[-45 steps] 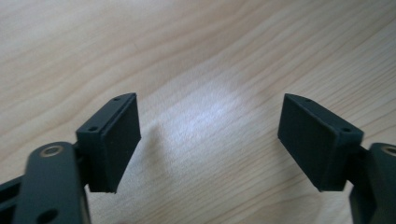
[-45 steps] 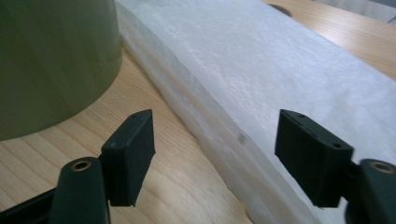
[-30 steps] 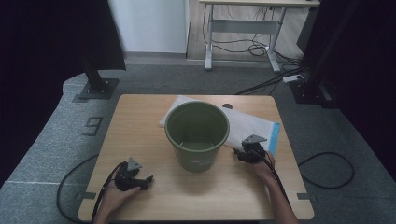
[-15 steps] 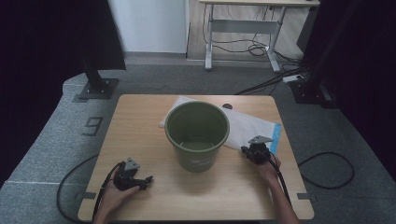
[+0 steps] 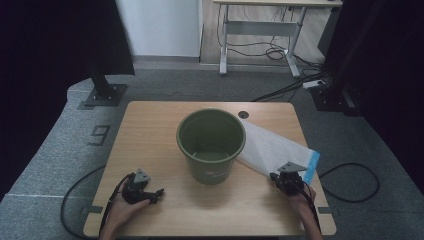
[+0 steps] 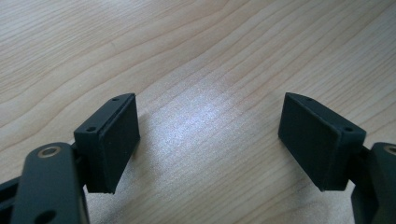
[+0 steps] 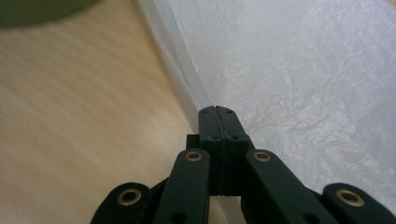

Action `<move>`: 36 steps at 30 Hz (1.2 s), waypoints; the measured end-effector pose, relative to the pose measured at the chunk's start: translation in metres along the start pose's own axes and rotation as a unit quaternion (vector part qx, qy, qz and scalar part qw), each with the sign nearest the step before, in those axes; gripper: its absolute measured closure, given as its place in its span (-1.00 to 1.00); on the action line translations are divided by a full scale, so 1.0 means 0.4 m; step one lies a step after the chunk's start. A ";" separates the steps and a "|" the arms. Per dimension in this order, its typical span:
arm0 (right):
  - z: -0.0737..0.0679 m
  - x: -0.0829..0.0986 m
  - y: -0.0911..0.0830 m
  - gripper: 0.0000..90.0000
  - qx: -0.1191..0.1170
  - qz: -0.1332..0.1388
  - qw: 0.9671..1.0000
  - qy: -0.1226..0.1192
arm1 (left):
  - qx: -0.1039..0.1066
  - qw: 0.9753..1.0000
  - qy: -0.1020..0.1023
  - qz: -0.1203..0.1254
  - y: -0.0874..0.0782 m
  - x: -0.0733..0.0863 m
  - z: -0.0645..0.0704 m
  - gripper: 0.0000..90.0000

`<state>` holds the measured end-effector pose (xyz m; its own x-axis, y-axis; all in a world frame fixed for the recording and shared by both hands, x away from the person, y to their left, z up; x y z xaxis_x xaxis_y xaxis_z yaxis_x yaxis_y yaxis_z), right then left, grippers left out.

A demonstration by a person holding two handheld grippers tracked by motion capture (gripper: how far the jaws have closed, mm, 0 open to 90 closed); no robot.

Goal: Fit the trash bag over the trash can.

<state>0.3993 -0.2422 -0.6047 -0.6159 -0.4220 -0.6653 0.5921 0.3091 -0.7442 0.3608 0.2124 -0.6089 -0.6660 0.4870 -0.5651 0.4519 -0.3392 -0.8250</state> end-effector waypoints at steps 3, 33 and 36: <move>0.005 0.040 -0.031 0.97 0.004 -0.007 1.000 0.014 | 0.003 1.000 -0.001 -0.001 0.001 0.000 -0.001 -0.55; -0.113 -0.213 0.095 0.32 -0.044 0.046 0.997 -0.032 | 0.003 1.000 -0.007 -0.001 0.008 -0.008 -0.011 -0.59; -0.120 -0.217 0.118 0.22 -0.039 0.036 0.998 -0.040 | 0.001 1.000 -0.009 -0.002 0.008 -0.009 -0.011 -0.60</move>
<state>0.4558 -0.1501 -0.5851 -0.5289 -0.4618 -0.7121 0.5889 0.4044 -0.6997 0.3673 0.2132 -0.6096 -0.6782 0.4746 -0.5610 0.4478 -0.3385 -0.8276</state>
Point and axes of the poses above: each handheld gripper's, and its own axes: y roughly forward along the jaws, x roughly out of its underside, z roughly to its right, the point moved 9 cm from there along y, roughly forward along the jaws, and after that the axes turned 6 degrees about -z, right-handed, at the moved point
